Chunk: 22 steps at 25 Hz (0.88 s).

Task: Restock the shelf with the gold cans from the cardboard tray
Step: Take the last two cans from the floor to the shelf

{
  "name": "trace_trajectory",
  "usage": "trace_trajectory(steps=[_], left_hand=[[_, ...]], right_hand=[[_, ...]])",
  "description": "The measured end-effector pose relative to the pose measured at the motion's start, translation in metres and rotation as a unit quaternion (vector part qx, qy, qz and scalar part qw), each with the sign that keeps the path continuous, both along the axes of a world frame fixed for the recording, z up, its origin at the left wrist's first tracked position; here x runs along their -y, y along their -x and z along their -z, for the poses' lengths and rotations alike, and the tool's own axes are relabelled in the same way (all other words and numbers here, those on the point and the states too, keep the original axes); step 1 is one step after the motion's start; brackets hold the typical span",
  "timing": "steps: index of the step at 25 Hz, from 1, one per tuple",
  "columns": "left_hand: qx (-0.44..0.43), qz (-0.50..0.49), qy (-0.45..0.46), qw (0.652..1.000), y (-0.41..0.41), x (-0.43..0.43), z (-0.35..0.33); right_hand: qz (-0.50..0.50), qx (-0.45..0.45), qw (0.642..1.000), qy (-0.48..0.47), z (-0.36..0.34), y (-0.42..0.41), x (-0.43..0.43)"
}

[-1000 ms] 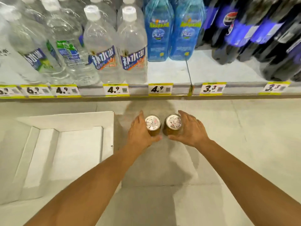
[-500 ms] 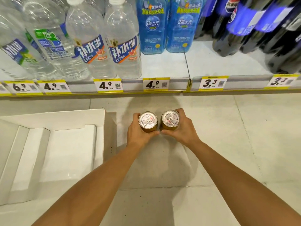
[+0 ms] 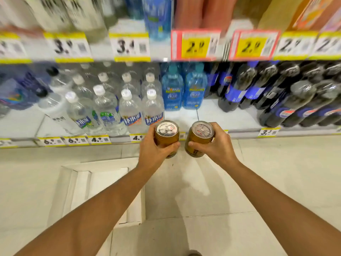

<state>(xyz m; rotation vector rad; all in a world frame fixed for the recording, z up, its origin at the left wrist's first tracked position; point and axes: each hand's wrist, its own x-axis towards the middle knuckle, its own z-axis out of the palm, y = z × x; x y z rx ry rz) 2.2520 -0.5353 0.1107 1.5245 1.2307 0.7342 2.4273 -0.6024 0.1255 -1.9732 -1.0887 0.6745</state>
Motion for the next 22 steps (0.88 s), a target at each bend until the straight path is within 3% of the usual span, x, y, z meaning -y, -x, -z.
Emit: trace_trajectory(steps=[11,17,22], left_hand=[[0.067,0.013,-0.09,0.994,0.055,-0.011,-0.502],[0.109,0.006,-0.16,0.981,0.083,-0.029,-0.716],[0.119,-0.027,-0.239,0.963,0.104,-0.047,-0.84]], right_hand=[[-0.079,0.058,0.993,-0.073,-0.512,0.048,-0.021],[-0.097,0.081,0.982,-0.141,-0.721,0.083,-0.03],[-0.099,0.12,0.971,-0.183,-0.842,0.104,-0.044]])
